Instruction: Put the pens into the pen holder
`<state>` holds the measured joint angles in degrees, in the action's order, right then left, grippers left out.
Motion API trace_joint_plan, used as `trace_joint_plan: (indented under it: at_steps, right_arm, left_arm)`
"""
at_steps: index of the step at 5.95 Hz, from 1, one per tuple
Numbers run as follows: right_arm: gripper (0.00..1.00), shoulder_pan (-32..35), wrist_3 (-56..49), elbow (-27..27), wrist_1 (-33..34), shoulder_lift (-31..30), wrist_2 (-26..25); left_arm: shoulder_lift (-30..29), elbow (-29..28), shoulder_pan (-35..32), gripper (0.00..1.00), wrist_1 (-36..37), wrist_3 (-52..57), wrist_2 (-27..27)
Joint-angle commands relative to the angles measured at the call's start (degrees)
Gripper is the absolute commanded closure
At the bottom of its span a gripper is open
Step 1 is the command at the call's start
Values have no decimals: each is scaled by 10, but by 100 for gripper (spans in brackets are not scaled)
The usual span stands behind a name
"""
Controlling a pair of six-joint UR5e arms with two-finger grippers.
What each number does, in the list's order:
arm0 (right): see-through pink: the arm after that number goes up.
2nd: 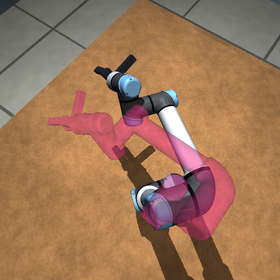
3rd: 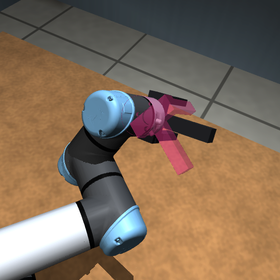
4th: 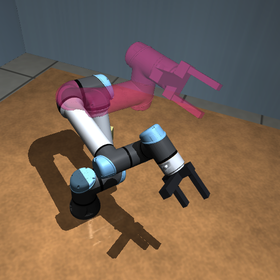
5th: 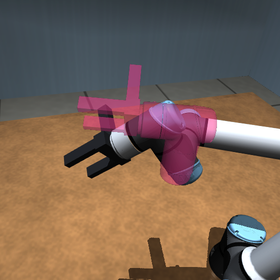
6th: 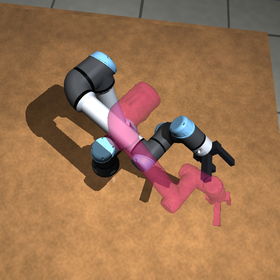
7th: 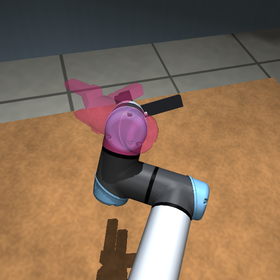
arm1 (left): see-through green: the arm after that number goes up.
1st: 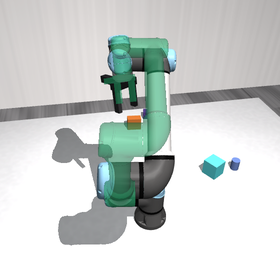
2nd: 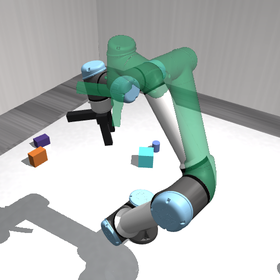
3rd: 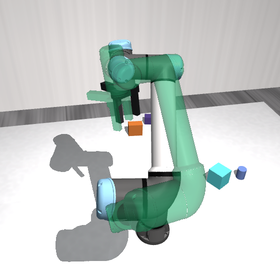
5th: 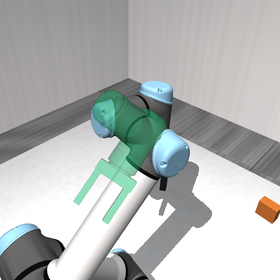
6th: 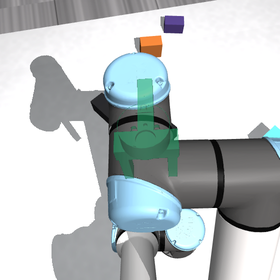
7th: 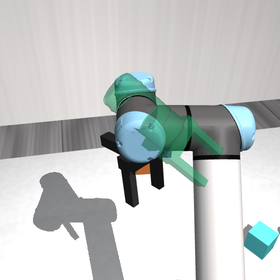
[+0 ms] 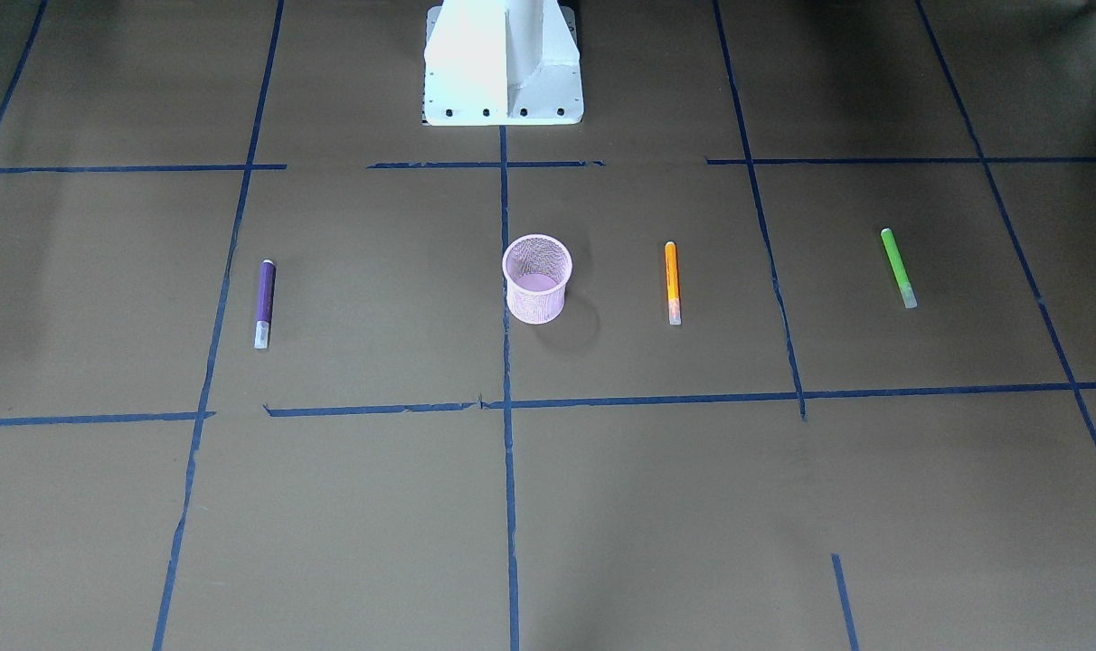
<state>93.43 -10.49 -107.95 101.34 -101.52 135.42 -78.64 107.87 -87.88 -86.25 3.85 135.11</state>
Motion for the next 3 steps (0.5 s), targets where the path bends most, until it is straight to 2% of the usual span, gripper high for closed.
trace_joint_plan:
  at_steps: [1, 3]
  right_arm:
    - [0, -1, -1, 1, -1, -6, 26]
    - [0, -3, -3, 0, -18, -5, 26]
  left_arm:
    - [2, 0, 0, 0, -3, 2, 0]
    - [-1, 5, 15, 0, -10, 3, 2]
